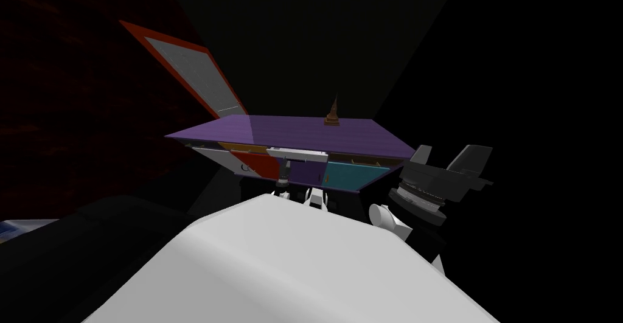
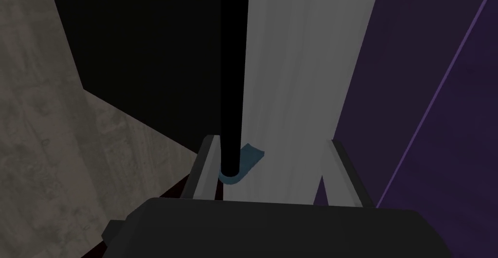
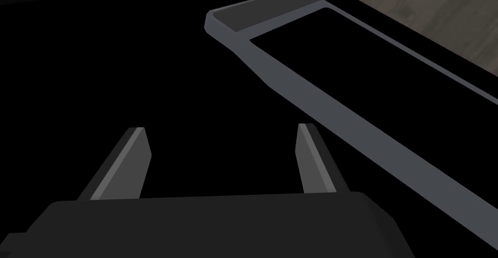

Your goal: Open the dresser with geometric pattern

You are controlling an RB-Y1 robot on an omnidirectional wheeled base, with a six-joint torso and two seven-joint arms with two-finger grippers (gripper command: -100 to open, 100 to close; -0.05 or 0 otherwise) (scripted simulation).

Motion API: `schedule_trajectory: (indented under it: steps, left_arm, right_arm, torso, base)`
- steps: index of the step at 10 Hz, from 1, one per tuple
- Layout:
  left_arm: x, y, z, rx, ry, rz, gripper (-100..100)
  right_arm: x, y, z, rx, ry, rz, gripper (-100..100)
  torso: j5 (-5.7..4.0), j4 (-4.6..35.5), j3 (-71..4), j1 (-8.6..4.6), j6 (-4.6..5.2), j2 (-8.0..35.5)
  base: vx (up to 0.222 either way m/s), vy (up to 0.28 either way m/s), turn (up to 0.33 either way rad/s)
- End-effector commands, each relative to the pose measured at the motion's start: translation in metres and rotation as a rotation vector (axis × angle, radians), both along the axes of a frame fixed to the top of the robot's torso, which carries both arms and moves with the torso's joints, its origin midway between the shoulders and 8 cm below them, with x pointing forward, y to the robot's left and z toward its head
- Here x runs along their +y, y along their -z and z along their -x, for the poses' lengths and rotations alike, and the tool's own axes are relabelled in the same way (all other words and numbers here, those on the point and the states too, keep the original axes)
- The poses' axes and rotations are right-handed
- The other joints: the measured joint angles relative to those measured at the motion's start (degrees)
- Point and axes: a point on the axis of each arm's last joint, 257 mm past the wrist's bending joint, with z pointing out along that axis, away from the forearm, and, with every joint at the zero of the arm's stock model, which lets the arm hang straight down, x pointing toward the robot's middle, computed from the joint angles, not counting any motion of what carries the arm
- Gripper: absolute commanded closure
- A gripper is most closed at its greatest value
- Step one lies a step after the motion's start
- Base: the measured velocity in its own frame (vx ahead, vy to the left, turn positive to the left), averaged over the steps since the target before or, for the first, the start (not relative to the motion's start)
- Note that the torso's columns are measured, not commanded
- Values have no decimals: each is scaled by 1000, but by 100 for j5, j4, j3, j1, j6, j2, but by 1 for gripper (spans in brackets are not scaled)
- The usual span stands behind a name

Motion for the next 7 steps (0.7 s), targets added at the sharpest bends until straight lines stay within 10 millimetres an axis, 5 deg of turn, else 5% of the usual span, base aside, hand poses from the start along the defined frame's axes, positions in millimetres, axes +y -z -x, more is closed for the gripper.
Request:
schedule_trajectory:
  steps: [1,3,4,5,7]
  left_arm:
    - [1,-9,-12,2,7,1,100]
    - [2,-18,-22,2,15,1,100]
    - [1,-7,-17,28,12,3,100]
    - [2,-14,-30,40,16,5,-100]
    - [3,-18,-37,41,18,6,-100]
  right_arm:
    - [0,0,0,0,0,0,0]
    - [0,0,0,0,0,0,0]
    - [0,0,0,0,0,0,0]
    - [0,0,0,0,0,0,0]
    - [0,0,0,0,0,0,0]
  torso:
    - [-2,7,15,-4,2,22]
    - [-21,28,4,-12,0,14]
    - [-29,39,5,-10,-7,21]
    - [-24,27,-10,-10,-5,-12]
    - [-2,-10,-25,-1,4,-44]
  base:
    - [-192,-39,35]
    - [-198,-21,32]
    - [-94,-4,-7]
    - [-57,-8,26]
    - [-51,-9,9]
